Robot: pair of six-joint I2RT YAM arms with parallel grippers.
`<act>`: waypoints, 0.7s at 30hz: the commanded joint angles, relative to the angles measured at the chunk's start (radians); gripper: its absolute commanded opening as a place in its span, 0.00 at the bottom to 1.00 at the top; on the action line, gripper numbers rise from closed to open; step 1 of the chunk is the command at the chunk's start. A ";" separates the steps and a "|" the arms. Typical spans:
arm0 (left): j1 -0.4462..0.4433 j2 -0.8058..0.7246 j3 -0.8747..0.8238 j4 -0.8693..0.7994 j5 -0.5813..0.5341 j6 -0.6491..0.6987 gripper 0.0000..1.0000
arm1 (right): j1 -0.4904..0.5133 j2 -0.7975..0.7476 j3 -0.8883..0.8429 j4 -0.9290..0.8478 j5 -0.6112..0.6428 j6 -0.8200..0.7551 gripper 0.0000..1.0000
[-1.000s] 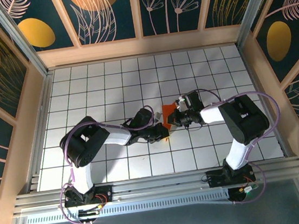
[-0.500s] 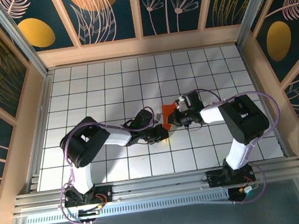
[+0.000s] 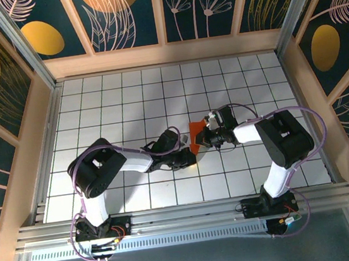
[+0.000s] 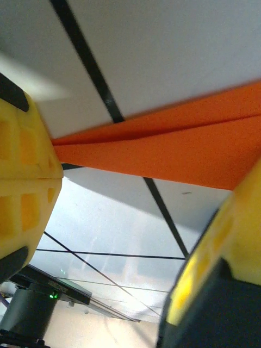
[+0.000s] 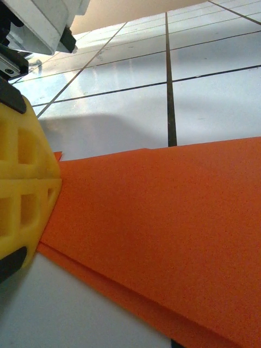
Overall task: Fold a paper plane with a square sheet of paper (fold left side to right side)
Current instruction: Fold the wing for the fifth time at the center of the table.
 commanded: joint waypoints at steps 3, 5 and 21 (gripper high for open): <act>-0.020 -0.036 -0.064 -0.088 0.022 0.004 0.04 | 0.010 0.070 -0.024 -0.121 0.108 -0.034 0.00; -0.019 -0.058 -0.077 -0.074 0.017 -0.004 0.03 | 0.010 0.068 -0.023 -0.123 0.108 -0.035 0.00; 0.056 -0.079 0.066 -0.143 0.039 0.086 0.01 | 0.011 0.060 -0.020 -0.119 0.106 -0.027 0.00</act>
